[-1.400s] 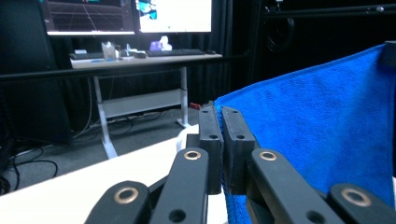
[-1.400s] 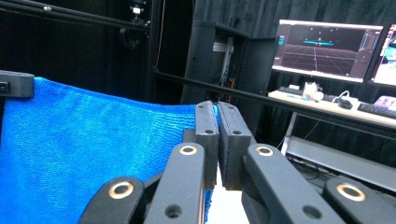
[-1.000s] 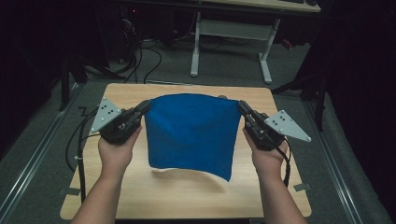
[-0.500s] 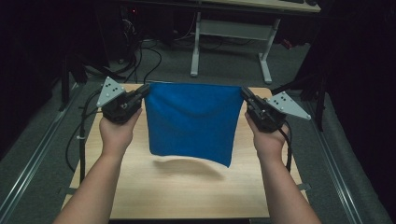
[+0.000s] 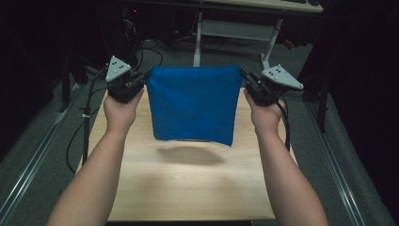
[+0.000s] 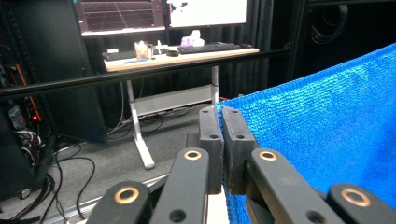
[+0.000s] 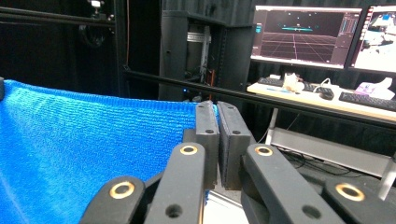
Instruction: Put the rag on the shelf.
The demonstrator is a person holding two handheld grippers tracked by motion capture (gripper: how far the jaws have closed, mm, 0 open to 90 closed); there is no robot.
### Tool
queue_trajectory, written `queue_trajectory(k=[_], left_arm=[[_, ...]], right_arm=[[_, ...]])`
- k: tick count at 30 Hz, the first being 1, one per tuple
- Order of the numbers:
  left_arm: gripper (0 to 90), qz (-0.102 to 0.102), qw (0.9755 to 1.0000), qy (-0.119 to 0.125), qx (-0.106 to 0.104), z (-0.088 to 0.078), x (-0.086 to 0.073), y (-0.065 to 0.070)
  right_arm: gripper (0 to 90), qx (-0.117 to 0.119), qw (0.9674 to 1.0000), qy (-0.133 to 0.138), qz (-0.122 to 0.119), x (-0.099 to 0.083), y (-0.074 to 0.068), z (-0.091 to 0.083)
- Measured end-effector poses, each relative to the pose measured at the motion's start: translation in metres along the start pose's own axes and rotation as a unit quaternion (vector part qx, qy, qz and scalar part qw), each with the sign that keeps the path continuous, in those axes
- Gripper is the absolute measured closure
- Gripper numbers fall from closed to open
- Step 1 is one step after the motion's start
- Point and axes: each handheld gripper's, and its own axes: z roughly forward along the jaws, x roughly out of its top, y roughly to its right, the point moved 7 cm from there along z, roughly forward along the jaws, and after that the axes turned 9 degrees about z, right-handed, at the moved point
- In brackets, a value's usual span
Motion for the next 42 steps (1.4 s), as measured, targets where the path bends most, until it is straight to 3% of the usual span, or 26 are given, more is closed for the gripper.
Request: queue_trajectory(k=[4, 11, 17, 20, 22, 28, 30, 32, 36, 40, 42], left_arm=[[88.1, 0.013, 0.9998, -0.007, 0.009, 0.018, 0.002, -0.008], [87.9, 0.006, 0.9995, -0.028, 0.013, 0.047, -0.005, -0.020], [87.5, 0.004, 0.9972, -0.073, 0.012, 0.075, -0.038, -0.021], [87.2, -0.008, 0.9950, -0.099, 0.003, 0.083, -0.061, -0.019], [87.2, -0.018, 0.9932, -0.115, -0.002, 0.086, -0.077, -0.015], [87.3, -0.030, 0.9886, -0.146, -0.023, 0.083, -0.115, -0.002], [87.3, -0.038, 0.9865, -0.157, -0.029, 0.079, -0.123, 0.001], [87.4, -0.040, 0.9866, -0.154, -0.036, 0.074, -0.130, 0.007], [87.4, -0.039, 0.9836, -0.169, -0.049, 0.068, -0.147, 0.016], [87.4, -0.058, 0.9824, -0.166, -0.064, 0.064, -0.162, 0.024], [87.4, -0.060, 0.9802, -0.174, -0.074, 0.064, -0.169, 0.029]], right_arm=[[88.9, -0.010, 0.9999, -0.003, -0.007, 0.006, 0.009, 0.019], [89.0, -0.025, 0.9995, -0.021, 0.000, 0.003, 0.027, 0.050], [88.9, -0.041, 0.9968, -0.066, -0.019, -0.021, 0.037, 0.070], [88.9, -0.036, 0.9955, -0.088, -0.003, -0.036, 0.041, 0.075], [88.9, -0.038, 0.9939, -0.102, -0.013, -0.047, 0.043, 0.078], [88.9, -0.042, 0.9873, -0.150, -0.031, -0.086, 0.044, 0.081], [88.9, -0.037, 0.9861, -0.159, -0.028, -0.097, 0.043, 0.079], [88.9, -0.036, 0.9852, -0.166, -0.024, -0.106, 0.042, 0.076], [88.9, -0.030, 0.9832, -0.179, -0.019, -0.128, 0.039, 0.068], [88.9, -0.027, 0.9813, -0.190, -0.003, -0.149, 0.039, 0.061], [88.9, -0.025, 0.9799, -0.198, -0.003, -0.158, 0.038, 0.058]])
